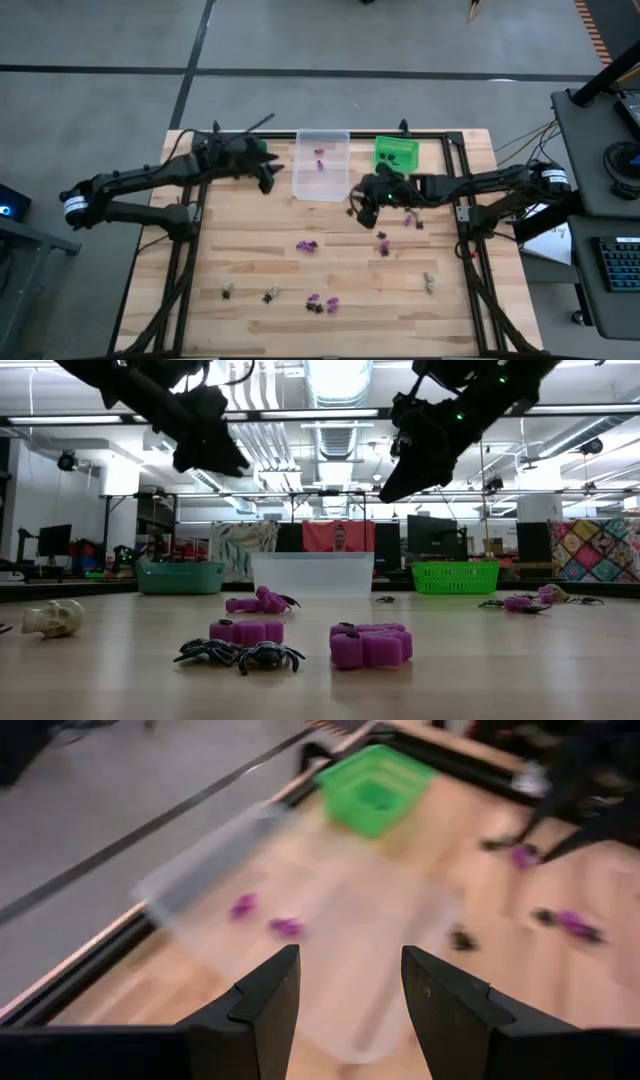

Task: Sort Halloween decoration
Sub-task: Put the black spider toy into the green bin

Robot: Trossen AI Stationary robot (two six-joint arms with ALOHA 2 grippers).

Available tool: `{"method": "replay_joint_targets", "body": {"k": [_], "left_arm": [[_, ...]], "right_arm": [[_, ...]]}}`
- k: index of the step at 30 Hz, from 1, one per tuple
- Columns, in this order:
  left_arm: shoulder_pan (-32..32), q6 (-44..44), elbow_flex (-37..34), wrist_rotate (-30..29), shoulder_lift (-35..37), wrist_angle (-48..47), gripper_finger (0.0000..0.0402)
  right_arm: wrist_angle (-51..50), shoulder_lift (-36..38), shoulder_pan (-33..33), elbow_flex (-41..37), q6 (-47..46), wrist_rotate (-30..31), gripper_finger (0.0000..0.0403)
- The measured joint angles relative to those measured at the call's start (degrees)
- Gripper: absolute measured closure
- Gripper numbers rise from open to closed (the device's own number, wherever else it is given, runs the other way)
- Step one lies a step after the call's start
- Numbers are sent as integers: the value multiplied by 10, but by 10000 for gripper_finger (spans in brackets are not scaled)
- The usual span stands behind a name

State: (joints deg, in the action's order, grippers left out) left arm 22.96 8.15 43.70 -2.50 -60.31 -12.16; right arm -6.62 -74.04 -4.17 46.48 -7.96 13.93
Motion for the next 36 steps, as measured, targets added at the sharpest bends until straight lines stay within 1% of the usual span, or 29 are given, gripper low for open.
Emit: {"method": "replay_joint_targets", "body": {"k": [8,13,17,23,25,28,32,36], "left_arm": [[-109,-1,0,-2,-30,74,243],[-163,-2,0,-44,-63,126,243],[-193,-1,0,-52,-96,150,243],[-227,14,0,-51,-155,206,243],[-233,20,0,-51,-172,224,243],[-233,32,0,-52,-188,225,243],[-233,50,0,-51,-200,204,243],[-242,53,0,-52,-201,157,243]], "right_arm": [[155,0,36,-104,15,-9,303],[240,0,37,-173,2,-8,303],[279,0,37,-211,-33,13,303],[280,0,37,-219,-104,21,303],[279,0,37,-213,-141,20,303],[263,0,37,-193,-189,7,303],[176,0,37,-153,-246,6,303],[74,0,45,-109,-249,1,303]]}}
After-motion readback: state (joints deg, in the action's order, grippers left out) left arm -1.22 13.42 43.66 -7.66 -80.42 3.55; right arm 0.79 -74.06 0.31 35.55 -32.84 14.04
